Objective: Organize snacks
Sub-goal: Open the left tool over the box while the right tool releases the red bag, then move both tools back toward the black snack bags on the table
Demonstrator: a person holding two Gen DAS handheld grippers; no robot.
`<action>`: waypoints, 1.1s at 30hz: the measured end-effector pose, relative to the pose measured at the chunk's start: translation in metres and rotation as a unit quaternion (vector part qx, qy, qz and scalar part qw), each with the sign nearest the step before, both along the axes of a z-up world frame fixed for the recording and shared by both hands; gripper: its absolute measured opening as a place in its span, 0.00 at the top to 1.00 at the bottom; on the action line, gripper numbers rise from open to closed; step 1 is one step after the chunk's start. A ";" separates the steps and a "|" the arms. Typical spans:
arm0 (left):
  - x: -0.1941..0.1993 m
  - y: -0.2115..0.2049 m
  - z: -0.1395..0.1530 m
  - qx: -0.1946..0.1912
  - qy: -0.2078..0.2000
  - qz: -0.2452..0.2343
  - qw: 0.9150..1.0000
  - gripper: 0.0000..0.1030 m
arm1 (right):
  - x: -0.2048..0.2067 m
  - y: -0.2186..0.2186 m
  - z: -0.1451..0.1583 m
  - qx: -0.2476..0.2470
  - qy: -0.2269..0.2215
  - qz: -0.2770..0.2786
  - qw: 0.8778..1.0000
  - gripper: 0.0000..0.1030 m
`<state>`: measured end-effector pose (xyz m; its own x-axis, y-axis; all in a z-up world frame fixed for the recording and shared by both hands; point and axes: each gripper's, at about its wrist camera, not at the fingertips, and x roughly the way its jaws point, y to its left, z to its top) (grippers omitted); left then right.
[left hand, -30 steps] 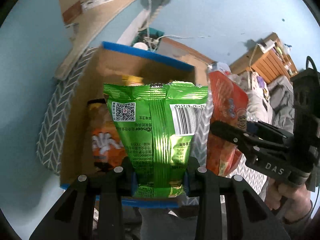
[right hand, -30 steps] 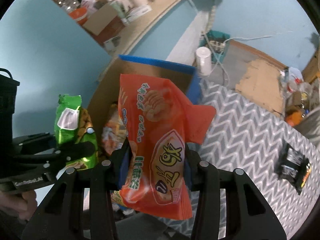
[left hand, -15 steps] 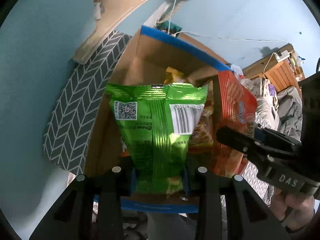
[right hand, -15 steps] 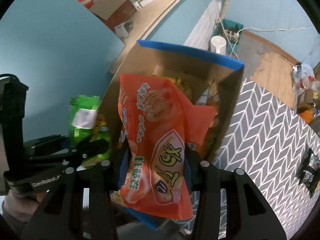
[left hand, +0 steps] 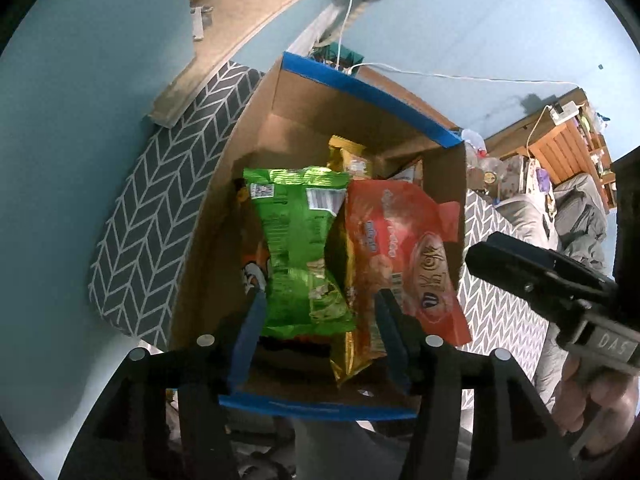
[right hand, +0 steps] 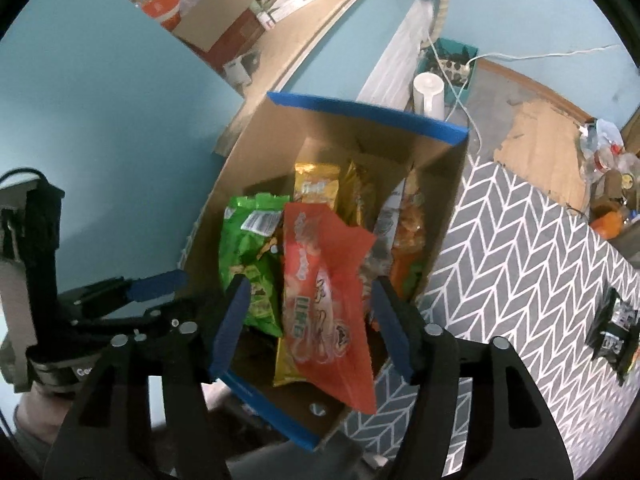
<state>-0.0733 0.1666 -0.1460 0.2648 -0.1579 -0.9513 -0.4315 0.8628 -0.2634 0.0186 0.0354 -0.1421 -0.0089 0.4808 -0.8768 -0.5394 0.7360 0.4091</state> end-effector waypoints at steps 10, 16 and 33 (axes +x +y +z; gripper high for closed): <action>0.008 -0.024 0.017 -0.008 -0.013 -0.004 1.000 0.43 | 0.004 -0.030 0.014 -0.008 -0.025 0.007 1.000 0.33; 0.019 -0.047 0.021 -0.012 -0.015 -0.020 1.000 0.42 | 0.011 -0.066 0.013 -0.018 -0.025 -0.009 0.999 0.33; 0.072 -0.149 0.019 -0.018 -0.008 -0.123 0.992 0.42 | 0.035 -0.204 0.008 -0.057 -0.026 -0.089 0.994 0.33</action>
